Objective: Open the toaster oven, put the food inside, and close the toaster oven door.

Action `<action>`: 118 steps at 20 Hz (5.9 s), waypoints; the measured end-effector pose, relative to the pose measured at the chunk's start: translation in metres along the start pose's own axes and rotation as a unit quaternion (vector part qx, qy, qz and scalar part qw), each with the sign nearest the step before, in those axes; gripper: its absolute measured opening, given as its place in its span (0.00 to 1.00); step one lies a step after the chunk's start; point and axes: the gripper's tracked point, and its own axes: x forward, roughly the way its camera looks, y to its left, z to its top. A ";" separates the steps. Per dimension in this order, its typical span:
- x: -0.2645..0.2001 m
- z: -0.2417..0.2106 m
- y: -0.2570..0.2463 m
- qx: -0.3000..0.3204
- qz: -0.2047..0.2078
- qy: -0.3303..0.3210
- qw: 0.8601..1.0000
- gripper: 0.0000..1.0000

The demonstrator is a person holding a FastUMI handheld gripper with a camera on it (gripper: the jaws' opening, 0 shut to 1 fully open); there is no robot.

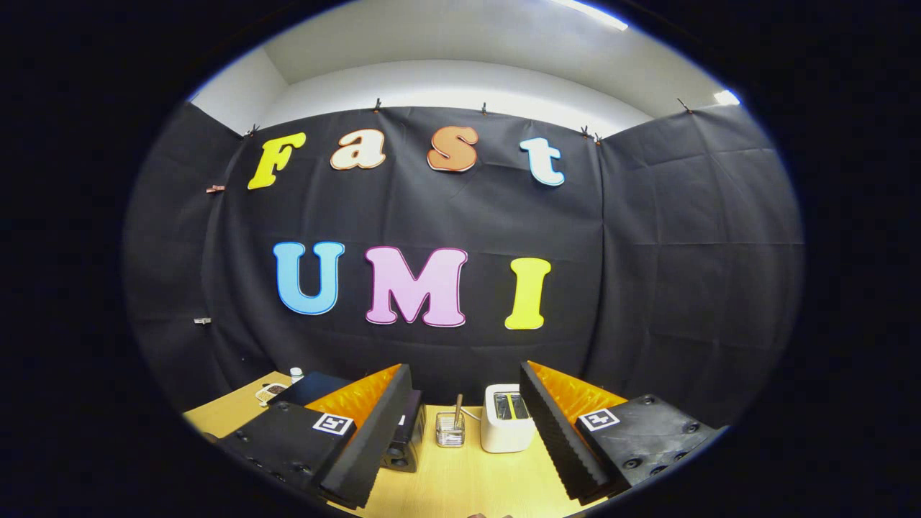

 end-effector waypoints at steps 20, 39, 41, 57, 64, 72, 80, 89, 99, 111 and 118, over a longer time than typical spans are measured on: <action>0.007 -0.003 -0.030 -0.002 -0.005 0.003 1.000 0.98; 0.015 -0.008 -0.052 -0.037 -0.032 -0.008 0.999 0.98; 0.015 -0.007 -0.054 -0.042 -0.034 -0.010 0.999 0.98; 0.017 -0.012 -0.054 -0.041 -0.036 -0.005 0.999 0.98; 0.017 -0.014 -0.055 -0.043 -0.038 -0.004 0.998 0.98; 0.016 -0.014 -0.060 -0.042 -0.040 -0.004 0.998 0.98; 0.014 -0.015 -0.065 -0.039 -0.042 -0.002 0.998 0.98; 0.014 -0.016 -0.070 -0.040 -0.048 -0.002 0.998 0.98; 0.015 -0.018 -0.071 -0.041 -0.052 0.001 0.998 0.98; 0.017 -0.018 -0.070 -0.038 -0.054 0.002 0.998 0.98; 0.016 -0.016 -0.069 -0.042 -0.051 -0.005 0.998 0.98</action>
